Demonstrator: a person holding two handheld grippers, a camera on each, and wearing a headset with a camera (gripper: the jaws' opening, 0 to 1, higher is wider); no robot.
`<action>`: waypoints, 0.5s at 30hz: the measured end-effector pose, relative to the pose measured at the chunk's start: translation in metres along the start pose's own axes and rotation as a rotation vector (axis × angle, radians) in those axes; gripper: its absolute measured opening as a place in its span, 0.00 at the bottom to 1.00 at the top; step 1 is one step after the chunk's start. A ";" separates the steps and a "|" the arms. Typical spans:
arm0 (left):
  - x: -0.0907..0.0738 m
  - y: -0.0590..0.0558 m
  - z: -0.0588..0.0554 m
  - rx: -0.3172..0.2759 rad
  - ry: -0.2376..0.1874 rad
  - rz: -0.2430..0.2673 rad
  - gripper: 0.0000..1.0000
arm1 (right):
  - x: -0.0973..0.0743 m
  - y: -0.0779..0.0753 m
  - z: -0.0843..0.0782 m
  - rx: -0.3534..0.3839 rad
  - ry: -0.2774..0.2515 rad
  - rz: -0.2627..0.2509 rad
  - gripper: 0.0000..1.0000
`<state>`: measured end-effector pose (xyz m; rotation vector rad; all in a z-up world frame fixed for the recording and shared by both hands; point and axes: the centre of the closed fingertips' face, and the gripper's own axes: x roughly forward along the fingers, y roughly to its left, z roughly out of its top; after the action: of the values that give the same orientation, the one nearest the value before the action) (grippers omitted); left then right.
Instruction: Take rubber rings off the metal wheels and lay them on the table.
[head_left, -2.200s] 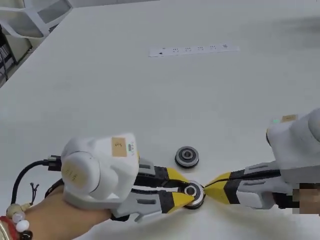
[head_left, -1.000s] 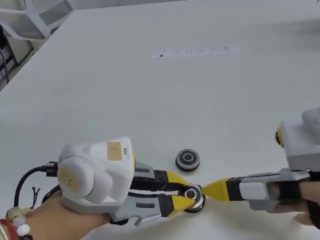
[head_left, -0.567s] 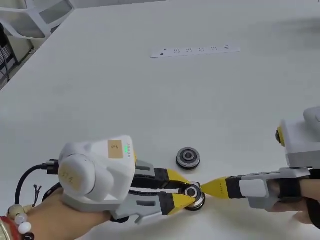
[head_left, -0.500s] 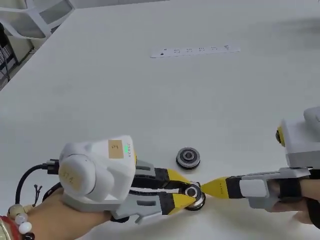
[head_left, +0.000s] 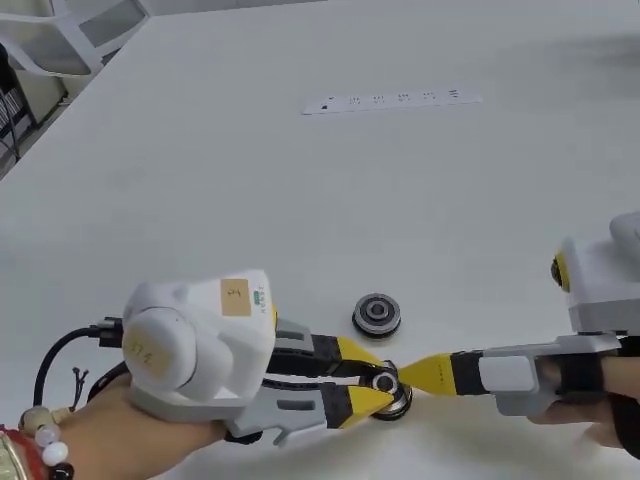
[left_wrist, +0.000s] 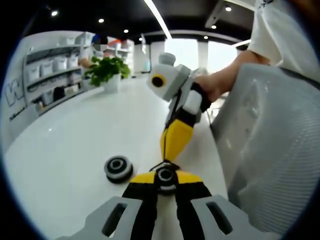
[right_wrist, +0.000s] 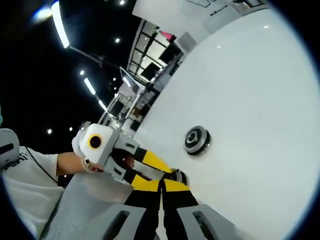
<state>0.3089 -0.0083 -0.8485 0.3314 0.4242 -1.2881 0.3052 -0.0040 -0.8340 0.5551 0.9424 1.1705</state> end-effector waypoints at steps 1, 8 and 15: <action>0.000 0.000 0.000 0.000 -0.001 0.000 0.13 | 0.000 0.002 0.001 0.005 -0.004 0.014 0.00; 0.001 -0.001 0.001 -0.005 -0.004 0.004 0.13 | 0.003 0.003 0.003 0.037 -0.007 0.031 0.00; 0.001 -0.001 0.001 -0.021 -0.006 0.012 0.14 | 0.001 -0.003 0.002 0.023 0.000 -0.004 0.00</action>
<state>0.3081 -0.0097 -0.8477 0.3121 0.4303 -1.2715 0.3085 -0.0038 -0.8362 0.5717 0.9579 1.1573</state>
